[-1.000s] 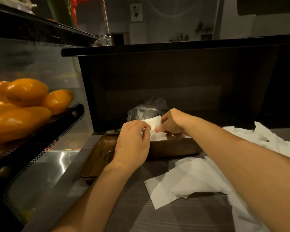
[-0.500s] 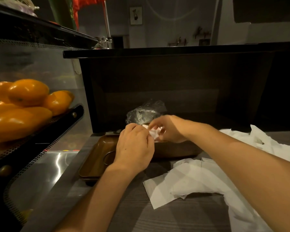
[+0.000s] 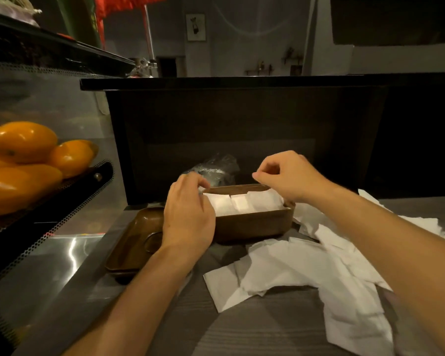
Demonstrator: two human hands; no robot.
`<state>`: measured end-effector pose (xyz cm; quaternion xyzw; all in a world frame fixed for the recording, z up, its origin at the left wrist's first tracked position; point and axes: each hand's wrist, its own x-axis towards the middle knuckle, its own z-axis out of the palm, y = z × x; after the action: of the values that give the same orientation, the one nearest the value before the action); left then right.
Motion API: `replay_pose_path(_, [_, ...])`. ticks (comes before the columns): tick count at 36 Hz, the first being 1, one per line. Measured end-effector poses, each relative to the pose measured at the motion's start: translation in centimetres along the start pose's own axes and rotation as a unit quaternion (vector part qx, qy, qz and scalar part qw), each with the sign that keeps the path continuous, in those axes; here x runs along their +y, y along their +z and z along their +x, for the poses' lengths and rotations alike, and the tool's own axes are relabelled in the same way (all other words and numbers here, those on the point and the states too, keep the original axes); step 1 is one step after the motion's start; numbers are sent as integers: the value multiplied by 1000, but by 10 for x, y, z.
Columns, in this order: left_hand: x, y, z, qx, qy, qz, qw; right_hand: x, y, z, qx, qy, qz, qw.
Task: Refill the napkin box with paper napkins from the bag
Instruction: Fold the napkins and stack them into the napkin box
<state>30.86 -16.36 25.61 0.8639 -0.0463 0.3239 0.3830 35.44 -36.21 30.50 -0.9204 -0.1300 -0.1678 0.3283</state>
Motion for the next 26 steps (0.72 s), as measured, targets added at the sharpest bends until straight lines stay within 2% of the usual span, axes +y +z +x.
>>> replay_pose_path(2, [5, 1, -7, -11, 35, -25, 999, 8, -7, -17, 3, 10, 13, 1000])
replay_pose_path(3, [9, 1, -12, -39, 53, -40, 997, 12, -11, -25, -1, 14, 25, 1000])
replay_pose_path(5, [16, 1, -21, -156, 82, -48, 983, 16, -16, -42, -27, 19, 52, 998])
replay_pose_path(7, [23, 4, -30, -276, 139, -13, 951, 20, -16, -60, -80, 14, 78, 994])
replay_pose_path(10, [24, 14, -39, -376, 177, 33, 909, 31, -9, -85, -164, -3, 64, 984])
replay_pose_path(13, [18, 18, -38, -400, 157, 67, 901, 39, -7, -98, -235, -5, -1, 972])
replay_pose_path(18, [9, 13, -32, -392, 112, 64, 911, 34, -5, -101, -331, 0, 0, 944])
replay_pose_path(26, [12, 10, -30, -377, 50, 13, 925, 32, 10, -102, -307, -79, -18, 948])
